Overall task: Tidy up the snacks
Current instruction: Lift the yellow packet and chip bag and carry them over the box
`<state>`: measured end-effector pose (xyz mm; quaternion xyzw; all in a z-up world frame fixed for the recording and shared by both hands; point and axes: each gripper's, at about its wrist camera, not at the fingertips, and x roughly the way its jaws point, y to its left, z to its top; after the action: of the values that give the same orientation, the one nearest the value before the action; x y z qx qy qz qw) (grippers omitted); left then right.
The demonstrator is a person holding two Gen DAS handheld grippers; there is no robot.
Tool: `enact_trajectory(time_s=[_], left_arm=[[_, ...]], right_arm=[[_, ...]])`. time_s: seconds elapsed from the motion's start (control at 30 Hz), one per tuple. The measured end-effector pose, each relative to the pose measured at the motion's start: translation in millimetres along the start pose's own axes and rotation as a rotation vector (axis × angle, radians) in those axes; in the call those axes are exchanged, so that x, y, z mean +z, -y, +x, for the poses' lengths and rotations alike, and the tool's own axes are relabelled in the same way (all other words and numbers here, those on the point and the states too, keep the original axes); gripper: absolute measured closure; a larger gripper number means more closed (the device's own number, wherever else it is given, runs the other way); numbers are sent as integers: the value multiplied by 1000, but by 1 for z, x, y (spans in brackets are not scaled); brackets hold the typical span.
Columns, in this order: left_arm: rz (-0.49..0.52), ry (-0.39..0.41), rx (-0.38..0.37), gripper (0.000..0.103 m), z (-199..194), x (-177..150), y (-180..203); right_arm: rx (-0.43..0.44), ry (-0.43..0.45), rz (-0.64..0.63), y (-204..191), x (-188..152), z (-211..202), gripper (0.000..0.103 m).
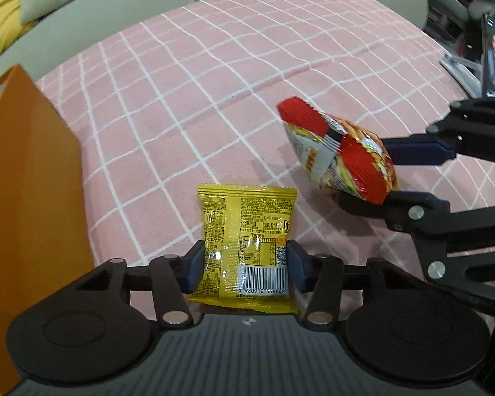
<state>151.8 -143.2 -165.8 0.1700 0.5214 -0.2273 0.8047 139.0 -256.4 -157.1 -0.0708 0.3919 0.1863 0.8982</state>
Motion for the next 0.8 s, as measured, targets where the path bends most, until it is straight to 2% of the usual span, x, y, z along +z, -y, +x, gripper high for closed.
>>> enact_trajectory(time_s=[0.17, 0.27, 0.43, 0.8], left_arm=[[-55, 60, 23, 45, -16, -5, 0], [-123, 103, 37, 45, -35, -7, -2], [-163, 177, 46, 45, -68, -9, -1], [-252, 297, 70, 45, -136, -16, -19]], right_arm=[[-3, 4, 44, 1, 1, -4, 73], [-8, 7, 68, 1, 0, -11, 73], [-9, 21, 77, -4, 0, -26, 74], [45, 113, 86, -33, 20, -64, 74]])
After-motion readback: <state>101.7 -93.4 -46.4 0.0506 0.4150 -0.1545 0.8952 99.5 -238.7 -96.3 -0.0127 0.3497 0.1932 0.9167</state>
